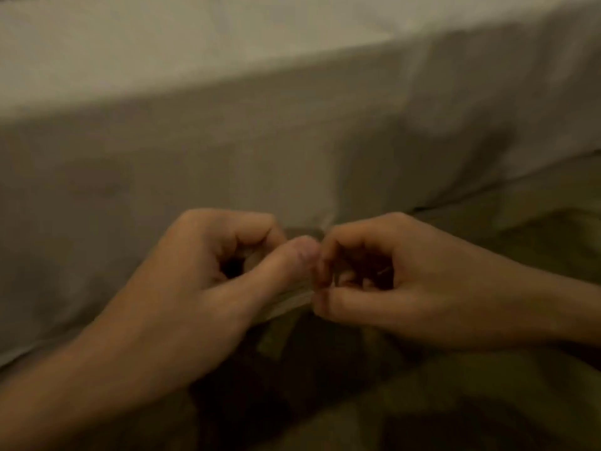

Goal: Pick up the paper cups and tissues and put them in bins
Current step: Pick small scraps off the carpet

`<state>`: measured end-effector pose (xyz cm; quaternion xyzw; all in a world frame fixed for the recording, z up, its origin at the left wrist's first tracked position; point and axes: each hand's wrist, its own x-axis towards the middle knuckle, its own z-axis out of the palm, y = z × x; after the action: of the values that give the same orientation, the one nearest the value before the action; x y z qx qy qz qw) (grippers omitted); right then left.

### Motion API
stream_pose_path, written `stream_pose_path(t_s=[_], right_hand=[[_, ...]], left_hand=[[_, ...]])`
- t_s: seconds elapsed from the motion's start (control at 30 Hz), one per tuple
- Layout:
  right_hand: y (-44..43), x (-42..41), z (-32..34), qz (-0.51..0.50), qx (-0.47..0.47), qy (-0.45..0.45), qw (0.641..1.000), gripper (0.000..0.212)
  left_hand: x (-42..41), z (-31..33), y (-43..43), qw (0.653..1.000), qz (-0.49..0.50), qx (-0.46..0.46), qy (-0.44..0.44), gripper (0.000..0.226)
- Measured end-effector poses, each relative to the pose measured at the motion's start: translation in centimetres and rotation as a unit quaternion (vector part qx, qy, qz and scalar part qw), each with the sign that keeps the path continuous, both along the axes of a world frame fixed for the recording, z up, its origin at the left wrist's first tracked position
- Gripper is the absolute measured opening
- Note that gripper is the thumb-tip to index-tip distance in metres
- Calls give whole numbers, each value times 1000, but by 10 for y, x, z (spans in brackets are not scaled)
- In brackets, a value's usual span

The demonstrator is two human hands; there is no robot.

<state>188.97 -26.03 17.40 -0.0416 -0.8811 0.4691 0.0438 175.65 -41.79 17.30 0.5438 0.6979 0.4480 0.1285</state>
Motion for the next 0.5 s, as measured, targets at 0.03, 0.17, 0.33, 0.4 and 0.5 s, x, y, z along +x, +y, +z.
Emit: stream_pose_path(t_s=[0.03,0.17,0.33,0.4,0.5], right_hand=[[16,13,0,-30,-17,-6,999,11],[73,81,31,-246,-71,44,966,12],[99,171,136,-419,-114,51,899,16],[105,205,197,-462,-118,39,878,12],[110,253,303,-528,-107,44,842,10]], left_hand=[[4,3,20,1000,-19,-2,11,44],[31,51,122,991,-118,-28,57,38],[93,166,223,965,-251,-67,33,41],[121,229,249,953,-288,-89,16,41],[164,337,281,932,-341,-119,7,43]])
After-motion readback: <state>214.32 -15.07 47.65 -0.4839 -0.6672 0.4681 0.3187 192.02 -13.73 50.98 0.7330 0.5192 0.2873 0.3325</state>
